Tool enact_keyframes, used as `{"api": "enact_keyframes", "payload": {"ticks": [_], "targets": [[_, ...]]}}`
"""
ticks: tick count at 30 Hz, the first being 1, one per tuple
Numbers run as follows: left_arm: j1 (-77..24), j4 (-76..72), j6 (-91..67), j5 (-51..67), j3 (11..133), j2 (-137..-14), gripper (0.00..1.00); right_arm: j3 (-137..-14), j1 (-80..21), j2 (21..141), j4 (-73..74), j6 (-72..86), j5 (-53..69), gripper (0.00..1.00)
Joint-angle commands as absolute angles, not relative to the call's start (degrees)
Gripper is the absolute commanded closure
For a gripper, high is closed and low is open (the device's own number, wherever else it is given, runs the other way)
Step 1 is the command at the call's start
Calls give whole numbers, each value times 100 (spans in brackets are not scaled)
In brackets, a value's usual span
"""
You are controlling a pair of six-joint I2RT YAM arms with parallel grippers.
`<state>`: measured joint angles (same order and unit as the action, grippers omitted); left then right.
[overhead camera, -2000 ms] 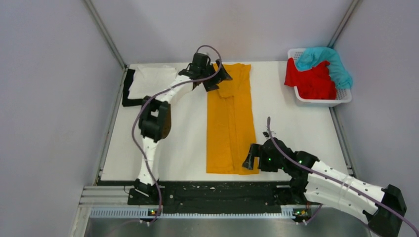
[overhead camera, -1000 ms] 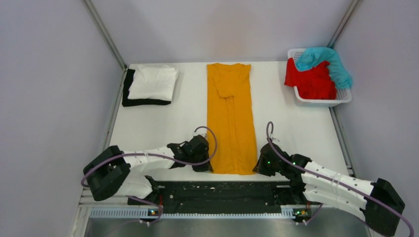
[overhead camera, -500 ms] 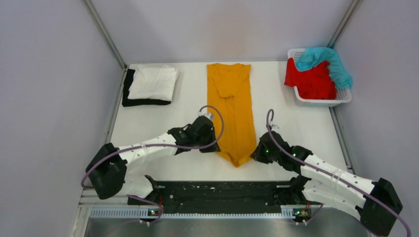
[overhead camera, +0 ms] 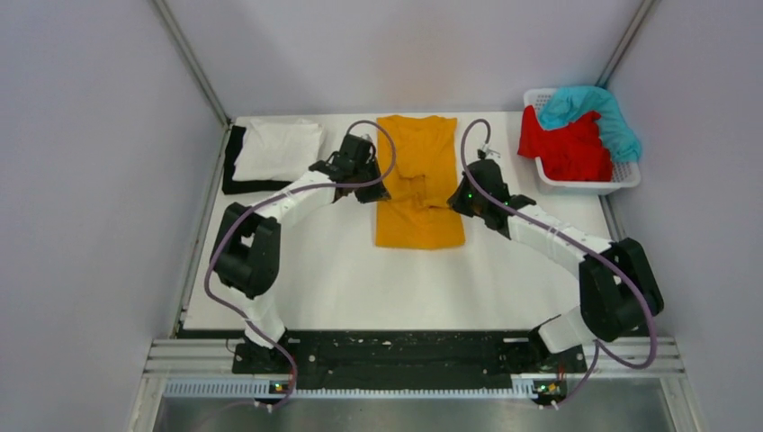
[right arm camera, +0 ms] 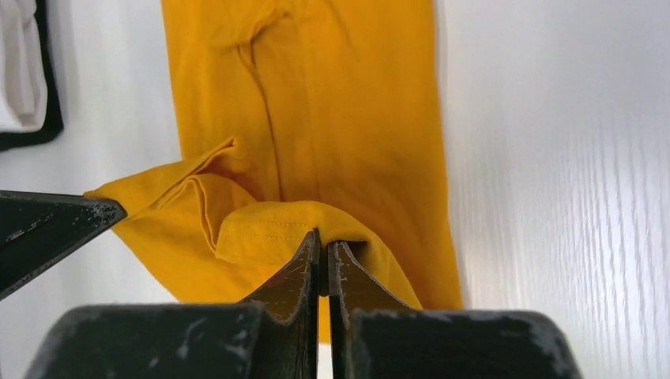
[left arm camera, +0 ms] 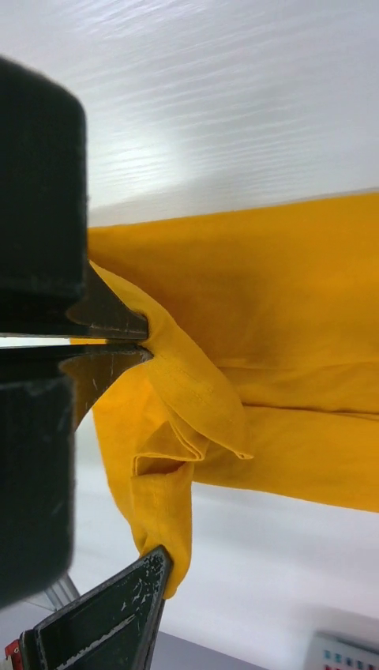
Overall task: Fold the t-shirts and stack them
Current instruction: Fold the folded rectangular tshirt in 1/3 of the way, then grab one side of the 2/3 rectangular tshirt with both arms
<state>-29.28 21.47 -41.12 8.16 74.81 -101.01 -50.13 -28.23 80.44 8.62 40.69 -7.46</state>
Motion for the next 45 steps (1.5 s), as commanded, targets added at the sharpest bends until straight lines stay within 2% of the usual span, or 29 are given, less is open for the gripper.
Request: {"api": "enact_keyframes", "payload": {"ticks": [1,11,12,14,16,17,18,20,22,23,24,27,31,35,40,45], "targets": [[-2532,2215,-3700,1278,8259,-10737,100,-5713,-2459,8738,273,3596,-600,100],[-2196,2391,-3331,1544,9383,-11822,100,-6465,-2062,9927,48,3409,-416,100],[-2178,2416,-3317,1546,9483,-11908,98,-6488,-2027,10012,-130,3410,-424,100],[-2124,2447,-3306,1574,9641,-12061,87,-6618,-1933,10216,-232,3408,-355,99],[-2094,2503,-3276,1645,9824,-12158,68,-6786,-1841,10395,-216,3403,-222,81],[-2079,2535,-3259,1623,9875,-12148,56,-6865,-1809,10451,-175,3384,-159,64],[-2079,2579,-3241,1610,9902,-12093,43,-6936,-1798,10471,-103,3366,-123,51],[-2077,2626,-3227,1604,9795,-11869,19,-7005,-1800,10422,156,3350,-122,38],[-2094,2564,-3270,1659,9413,-11510,3,-6829,-1800,10194,343,3397,-137,22],[-2104,2466,-3300,1675,9119,-11287,1,-6615,-1800,10002,333,3449,-129,12],[-2116,2382,-3347,1674,8780,-11054,1,-6341,-1802,9799,300,3523,-123,5],[-2201,1930,-3524,1636,7548,-10291,1,-5380,-1801,9033,158,3706,-29,2],[-2449,1640,-3761,1547,6290,-9608,1,-4206,-1807,8101,146,3921,313,1],[-2599,1178,-4079,1550,5593,-9382,2,-3481,-1804,7790,-224,4057,661,6],[-2611,1101,-4204,1495,5649,-9804,19,-3421,-1810,8129,-335,4117,791,16],[-2626,1076,-4169,1676,5987,-10283,42,-3480,-1810,8474,-583,4179,845,38]]}}
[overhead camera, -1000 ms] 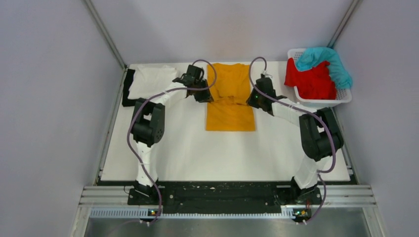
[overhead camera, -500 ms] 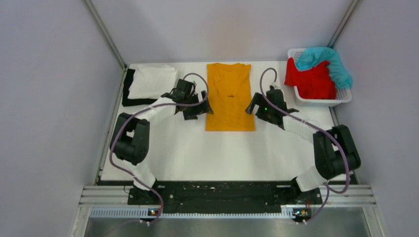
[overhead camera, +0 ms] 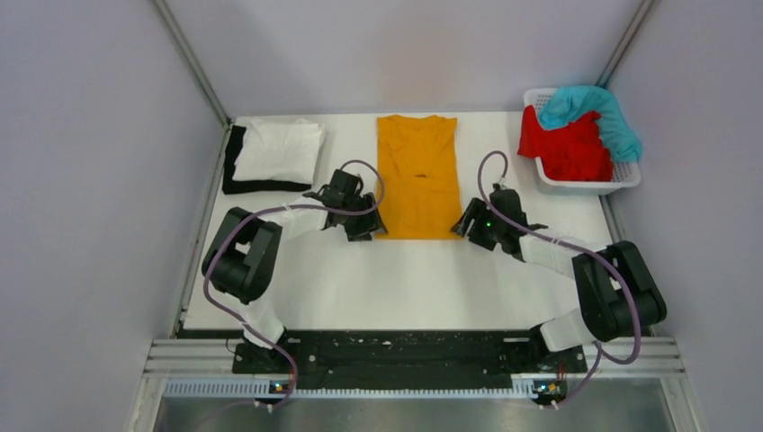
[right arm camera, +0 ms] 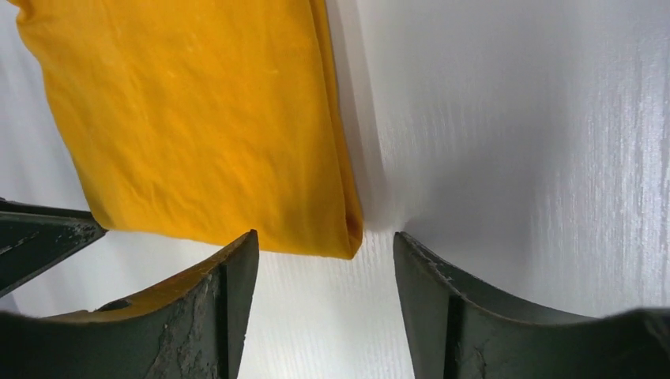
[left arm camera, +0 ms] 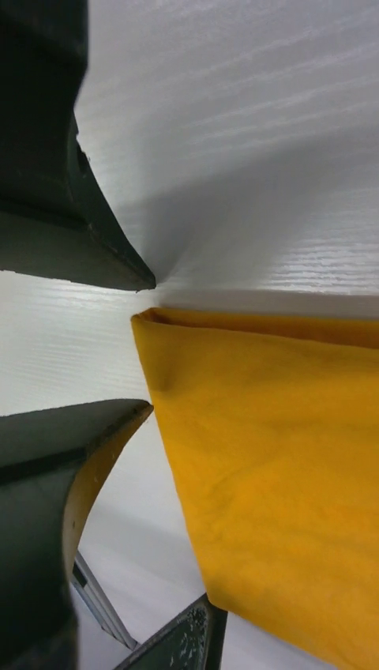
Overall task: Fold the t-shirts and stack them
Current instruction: Grab one side of the 2/3 rectangular tshirt with both arms, then fold the long partially folded tshirt into a neat square
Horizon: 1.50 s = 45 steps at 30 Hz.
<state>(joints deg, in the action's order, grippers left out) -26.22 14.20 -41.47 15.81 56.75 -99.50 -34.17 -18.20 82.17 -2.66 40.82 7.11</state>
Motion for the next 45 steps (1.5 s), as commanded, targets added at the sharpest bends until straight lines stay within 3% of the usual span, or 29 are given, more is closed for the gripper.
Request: {"api": "enact_keyframes", "payload": {"ticks": [1,6,9,12,17,26,30,34,39,45], "targets": [[-2639,1075,-4174,1690,6022,-10350,46,-3481,-1811,8535,-616,4191,877,43],[-2642,1129,-4170,1572,6195,-10697,63,-3497,-1811,8789,-729,4203,894,67],[-2639,1192,-4153,1576,6323,-10898,100,-3509,-1806,8902,-790,4203,925,82],[-2651,1319,-4156,1525,6323,-10889,100,-3534,-1811,8870,-639,4168,1042,100],[-2841,1440,-4194,1254,5358,-9623,100,-3169,-2073,7826,218,4168,1092,100],[-4077,2519,-5053,473,3696,-6159,100,-2258,-3238,3649,2659,4953,1597,100],[-4148,2821,-5109,354,3700,-5212,100,-2531,-3252,2701,2943,5021,1821,100],[-4144,2736,-4765,-277,4160,-5149,100,-3137,-3254,3191,2878,4616,1275,100],[-3864,2657,-4318,-881,5232,-6157,100,-4124,-3167,4569,2581,4139,-36,100],[-2918,2407,-3768,-53,6548,-7936,100,-4930,-2503,5999,1833,3728,-276,100]]}}
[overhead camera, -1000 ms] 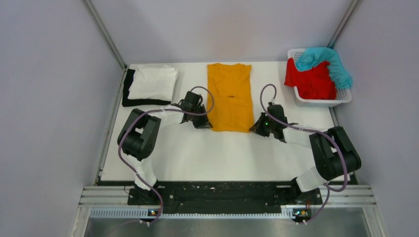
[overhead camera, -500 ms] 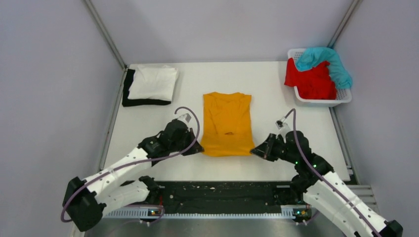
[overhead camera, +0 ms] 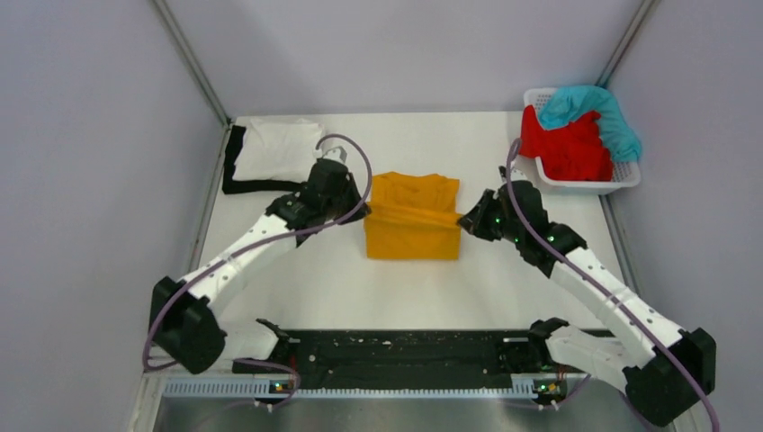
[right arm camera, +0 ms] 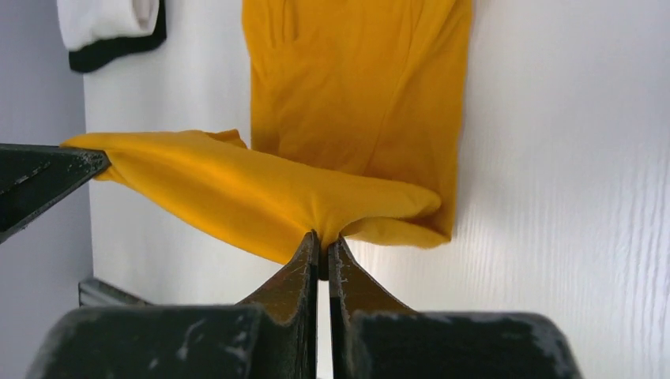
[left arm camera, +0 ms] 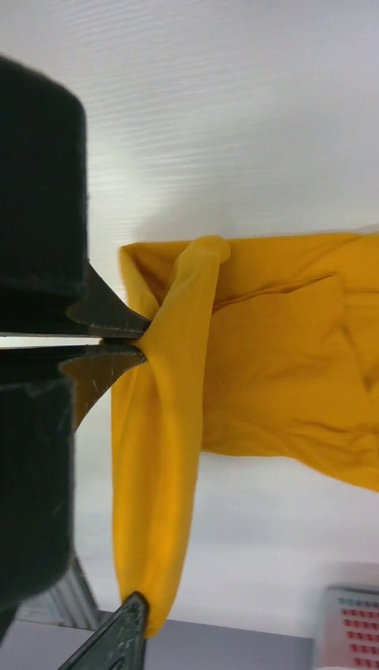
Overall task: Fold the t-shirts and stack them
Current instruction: Fold the long partially folded tshirt into a neat square
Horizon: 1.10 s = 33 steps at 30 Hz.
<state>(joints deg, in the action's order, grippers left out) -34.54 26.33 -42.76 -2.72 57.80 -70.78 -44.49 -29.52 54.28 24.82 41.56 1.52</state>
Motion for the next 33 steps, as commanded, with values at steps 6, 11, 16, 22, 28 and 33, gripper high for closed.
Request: {"api": "enact_keyframes", "payload": {"ticks": [6,11,16,22,28,33], "targets": [[-2422,2568,-3408,561,7993,-9628,100,-5329,-1862,7168,991,3559,-35,100],[-2014,3163,-3296,945,9313,-10999,100,-5975,-1318,8796,257,3378,552,100],[-1689,3437,-3191,1445,10566,-12122,66,-6911,-1124,10229,-291,3271,1211,79],[-1652,3455,-3076,1486,10271,-11889,2,-7481,-1124,10534,-100,3138,1401,2],[-1679,2497,-2944,1837,8576,-11179,1,-6170,-1134,9162,-123,3091,1009,1],[-2027,3062,-2739,1481,9096,-11895,1,-5007,-1133,7926,-48,3146,790,1]]}}
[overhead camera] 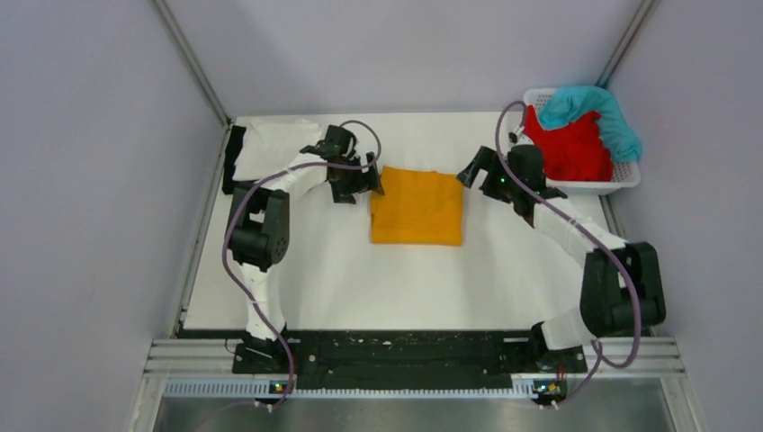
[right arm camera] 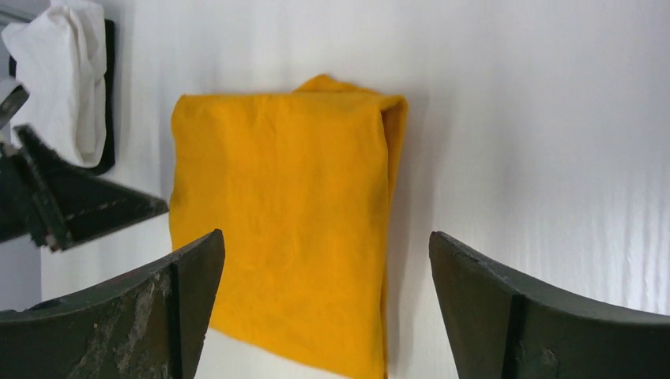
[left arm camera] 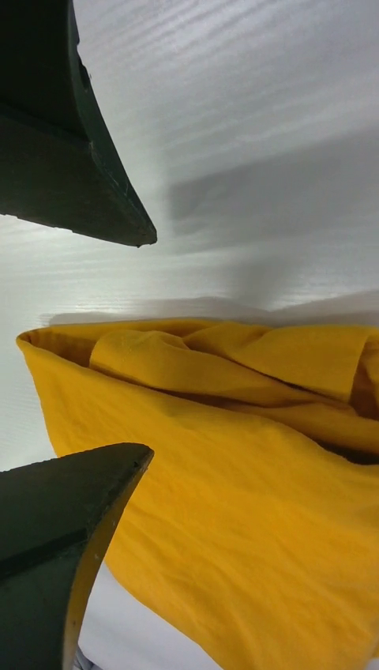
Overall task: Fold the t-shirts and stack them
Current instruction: Fold the long partially folded tshirt into a neat square, then put the neatly folded tshirt into the corner of the board with the left arm
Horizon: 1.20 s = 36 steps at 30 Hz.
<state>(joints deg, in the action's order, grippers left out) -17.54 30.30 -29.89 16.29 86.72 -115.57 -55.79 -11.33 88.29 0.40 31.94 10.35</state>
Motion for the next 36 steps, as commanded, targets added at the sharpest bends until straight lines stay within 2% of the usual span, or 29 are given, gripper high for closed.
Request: {"api": "enact_keyframes", "payload": {"ticks": [1,7,11,14,17,18,19,24,30,36], "targets": [[-2092,3172,-2735,1405,9233,-12047,1,-4831,-1126,7689,-26,3162,738,1],[-2267,3495,-2837,827,9436,-12585,1,-4289,-1134,6525,761,3104,179,1],[-2482,3416,-2831,795,9460,-12721,9,-4094,-1132,5935,999,3077,18,1],[-2683,3563,-2843,611,9737,-12894,28,-4027,-1131,5631,1129,3069,-145,1],[-2842,3785,-2872,136,10112,-13100,59,-3996,-1131,5420,1247,3045,-393,1],[-2876,3864,-2861,-160,10221,-13149,83,-3991,-1133,5363,1289,3033,-477,1],[-2902,3965,-2834,-488,10406,-13191,99,-3990,-1134,5323,1330,3019,-543,1],[-2806,4343,-2116,-1883,10923,-12919,100,-3938,-1133,5217,1362,2958,-755,1],[-2210,3637,-569,-1438,10729,-11924,100,-3920,-1134,5268,1348,2919,-850,1],[-1540,3363,517,-983,10953,-11600,100,-3946,-1134,5308,1358,2880,-924,1]]}}
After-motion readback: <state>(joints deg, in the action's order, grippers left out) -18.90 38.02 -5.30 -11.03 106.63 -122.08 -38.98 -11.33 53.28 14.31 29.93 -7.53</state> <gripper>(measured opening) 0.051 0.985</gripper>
